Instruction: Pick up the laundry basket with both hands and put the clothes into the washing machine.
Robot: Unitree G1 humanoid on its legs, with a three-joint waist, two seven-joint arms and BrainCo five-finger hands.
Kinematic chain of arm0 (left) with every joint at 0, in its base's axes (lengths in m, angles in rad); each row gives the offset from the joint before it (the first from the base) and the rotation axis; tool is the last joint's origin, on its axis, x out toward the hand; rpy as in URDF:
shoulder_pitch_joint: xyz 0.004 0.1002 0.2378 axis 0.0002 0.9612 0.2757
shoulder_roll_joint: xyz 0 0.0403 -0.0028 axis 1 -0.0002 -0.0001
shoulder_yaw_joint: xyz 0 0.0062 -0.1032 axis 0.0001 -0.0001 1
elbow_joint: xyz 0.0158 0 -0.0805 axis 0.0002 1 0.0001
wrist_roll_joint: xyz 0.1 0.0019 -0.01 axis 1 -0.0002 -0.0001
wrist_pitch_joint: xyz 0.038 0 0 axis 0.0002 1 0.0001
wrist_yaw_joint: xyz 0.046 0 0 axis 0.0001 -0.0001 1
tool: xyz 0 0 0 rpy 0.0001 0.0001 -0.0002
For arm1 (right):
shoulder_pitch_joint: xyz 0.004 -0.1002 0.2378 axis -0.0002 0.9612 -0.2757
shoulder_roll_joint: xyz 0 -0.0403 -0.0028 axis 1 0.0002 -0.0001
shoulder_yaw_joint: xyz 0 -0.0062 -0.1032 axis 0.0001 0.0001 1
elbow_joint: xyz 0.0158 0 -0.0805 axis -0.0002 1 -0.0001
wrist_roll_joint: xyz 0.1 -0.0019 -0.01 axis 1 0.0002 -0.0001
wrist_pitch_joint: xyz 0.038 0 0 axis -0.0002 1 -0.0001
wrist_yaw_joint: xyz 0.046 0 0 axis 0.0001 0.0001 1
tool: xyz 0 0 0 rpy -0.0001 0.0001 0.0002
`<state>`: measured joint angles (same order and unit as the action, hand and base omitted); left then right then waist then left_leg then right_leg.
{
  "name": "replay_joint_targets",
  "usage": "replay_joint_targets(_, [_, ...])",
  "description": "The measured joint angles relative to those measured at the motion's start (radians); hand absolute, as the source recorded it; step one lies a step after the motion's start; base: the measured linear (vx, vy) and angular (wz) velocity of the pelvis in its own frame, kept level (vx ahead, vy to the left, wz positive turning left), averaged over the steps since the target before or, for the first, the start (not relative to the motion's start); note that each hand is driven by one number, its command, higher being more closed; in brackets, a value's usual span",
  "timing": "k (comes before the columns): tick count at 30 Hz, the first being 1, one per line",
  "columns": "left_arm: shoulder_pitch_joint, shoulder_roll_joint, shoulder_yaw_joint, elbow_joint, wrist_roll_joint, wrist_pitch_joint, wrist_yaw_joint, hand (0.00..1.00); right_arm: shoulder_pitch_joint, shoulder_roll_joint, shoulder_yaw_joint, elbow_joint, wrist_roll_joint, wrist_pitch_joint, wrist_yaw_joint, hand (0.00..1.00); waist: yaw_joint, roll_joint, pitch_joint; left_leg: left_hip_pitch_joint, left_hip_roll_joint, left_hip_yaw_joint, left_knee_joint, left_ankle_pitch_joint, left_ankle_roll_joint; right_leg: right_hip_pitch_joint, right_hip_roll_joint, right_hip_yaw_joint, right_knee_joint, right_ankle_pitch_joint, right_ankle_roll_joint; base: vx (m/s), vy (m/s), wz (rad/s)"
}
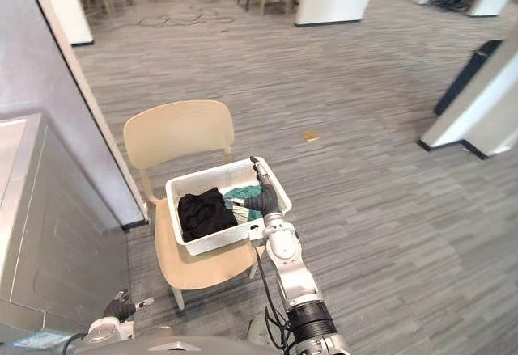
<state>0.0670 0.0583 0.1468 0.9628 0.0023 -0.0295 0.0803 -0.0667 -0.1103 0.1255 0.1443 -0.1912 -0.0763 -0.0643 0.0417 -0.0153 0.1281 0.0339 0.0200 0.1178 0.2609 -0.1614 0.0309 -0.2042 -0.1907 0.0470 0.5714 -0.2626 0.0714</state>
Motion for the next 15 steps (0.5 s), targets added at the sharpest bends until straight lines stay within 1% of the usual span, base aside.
replay_joint_targets(1, [-0.001, 0.001, 0.0, 0.0, 0.007, 0.0, 0.0, 0.0, 0.0, -0.005, -0.008, 0.01, -0.02, 0.007, 0.001, 0.0, 0.002, 0.001, 0.0, -0.001, 0.003, -0.018, 0.002, -0.003, -0.011, 0.003, 0.001, 0.036, -0.043, 0.007, 0.006, 0.14, -0.305, 1.02])
replay_joint_targets(2, [-0.002, 0.002, 0.0, 0.001, 0.022, 0.0, 0.001, 0.0, -0.004, -0.012, -0.025, 0.03, -0.072, 0.022, 0.002, 0.0, 0.005, -0.001, 0.0, -0.008, 0.009, -0.063, 0.019, -0.017, -0.04, 0.02, 0.005, 0.091, -0.123, 0.039, 0.021, 0.11, -0.38, 0.99])
replay_joint_targets(3, [0.001, 0.018, 0.0, 0.0, 0.023, 0.0, 0.0, 0.0, -0.004, -0.018, -0.035, 0.04, -0.109, 0.039, 0.004, 0.0, 0.007, -0.026, -0.011, -0.028, 0.007, -0.103, 0.055, -0.042, -0.075, 0.04, -0.005, 0.124, -0.191, 0.093, 0.029, 0.1, -0.426, 1.01])
replay_joint_targets(4, [0.003, 0.034, 0.0, -0.001, 0.022, -0.001, 0.0, 0.0, -0.004, -0.018, -0.039, 0.044, -0.126, 0.041, 0.005, 0.0, 0.009, -0.048, -0.017, -0.041, 0.001, -0.127, 0.076, -0.056, -0.095, 0.05, -0.015, 0.13, -0.221, 0.124, 0.038, 0.08, -0.523, 1.14])
replay_joint_targets(5, [0.003, 0.042, 0.006, 0.019, 0.015, 0.002, -0.001, 0.0, -0.005, -0.031, -0.054, 0.065, -0.144, 0.042, 0.008, 0.0, 0.005, -0.029, -0.018, -0.056, 0.02, -0.188, 0.11, -0.077, -0.134, 0.065, -0.002, 0.079, -0.194, 0.13, 0.114, 0.08, -0.517, 1.04])
replay_joint_targets(6, [0.014, 0.022, 0.01, 0.019, -0.005, 0.001, -0.007, 0.0, -0.005, -0.065, -0.057, 0.08, -0.166, 0.052, 0.011, 0.0, 0.012, 0.005, -0.036, -0.077, 0.072, -0.229, 0.104, -0.076, -0.157, 0.066, 0.044, 0.032, -0.203, 0.127, 0.09, 0.1, -0.562, 0.92])
replay_joint_targets(7, [0.021, 0.014, 0.015, 0.019, -0.021, 0.001, -0.009, 0.0, -0.009, -0.083, -0.058, 0.079, -0.17, 0.054, 0.012, 0.0, 0.021, 0.024, -0.047, -0.092, 0.097, -0.247, 0.095, -0.068, -0.172, 0.06, 0.065, 0.009, -0.205, 0.126, 0.074, 0.1, -0.478, 0.69])
replay_joint_targets(8, [0.027, 0.004, 0.043, 0.019, -0.047, 0.002, -0.012, 0.0, -0.026, -0.103, -0.058, 0.078, -0.17, 0.055, 0.015, 0.0, 0.023, 0.039, -0.046, -0.103, 0.126, -0.285, 0.052, -0.036, -0.196, 0.052, 0.089, -0.038, -0.2, 0.116, 0.057, 0.08, -0.44, 0.83])
replay_joint_targets(9, [0.026, 0.002, 0.071, 0.019, -0.064, 0.002, -0.015, 0.0, -0.034, -0.109, -0.06, 0.067, -0.17, 0.055, 0.018, 0.0, 0.021, 0.037, -0.045, -0.114, 0.145, -0.324, -0.006, 0.015, -0.215, 0.041, 0.096, -0.095, -0.19, 0.11, 0.034, 0.07, -0.409, 1.36])
replay_joint_targets(10, [0.023, -0.001, 0.092, 0.02, -0.074, 0.003, -0.019, 0.0, -0.034, -0.114, -0.064, 0.055, -0.169, 0.051, 0.021, 0.0, 0.011, 0.03, -0.041, -0.128, 0.156, -0.341, -0.056, 0.077, -0.214, 0.04, 0.091, -0.161, -0.193, 0.1, 0.015, 0.04, -0.254, 1.23])
replay_joint_targets(11, [0.018, -0.001, 0.093, 0.02, -0.077, 0.003, -0.019, 0.0, -0.034, -0.115, -0.069, 0.054, -0.169, 0.051, 0.023, 0.0, 0.009, 0.029, -0.041, -0.133, 0.159, -0.334, -0.068, 0.094, -0.209, 0.041, 0.089, -0.175, -0.195, 0.098, 0.011, 0.04, -0.216, 1.32])
replay_joint_targets(12, [0.0, -0.001, 0.097, 0.019, -0.079, 0.006, -0.019, 0.0, -0.033, -0.121, -0.084, 0.048, -0.169, 0.05, 0.032, 0.0, 0.01, 0.008, -0.028, -0.155, 0.171, -0.269, -0.105, 0.147, -0.174, 0.042, 0.077, -0.238, -0.207, 0.1, -0.006, 0.02, -0.179, 1.22])
replay_joint_targets(13, [-0.005, -0.003, 0.096, 0.019, -0.079, 0.01, -0.019, 0.0, -0.03, -0.124, -0.094, 0.033, -0.169, 0.049, 0.038, 0.0, 0.01, 0.006, -0.026, -0.185, 0.189, -0.114, -0.093, 0.146, -0.134, 0.041, 0.066, -0.291, -0.218, 0.101, -0.018, 0.02, -0.201, 1.31])
replay_joint_targets(14, [-0.006, -0.004, 0.095, 0.019, -0.079, 0.011, -0.019, 0.0, -0.027, -0.126, -0.099, 0.028, -0.17, 0.046, 0.04, 0.0, 0.008, -0.001, -0.021, -0.198, 0.203, -0.047, -0.089, 0.142, -0.117, 0.042, 0.063, -0.314, -0.223, 0.103, -0.019, 0.02, -0.136, 1.12])
replay_joint_targets(15, [-0.01, -0.002, 0.099, 0.013, -0.084, 0.011, -0.018, 0.0, -0.028, -0.134, -0.101, 0.028, -0.17, 0.036, 0.041, 0.0, 0.01, -0.007, -0.013, -0.209, 0.236, 0.054, -0.096, 0.155, -0.1, 0.047, 0.053, -0.349, -0.23, 0.108, -0.021, 0.03, -0.055, 0.89])
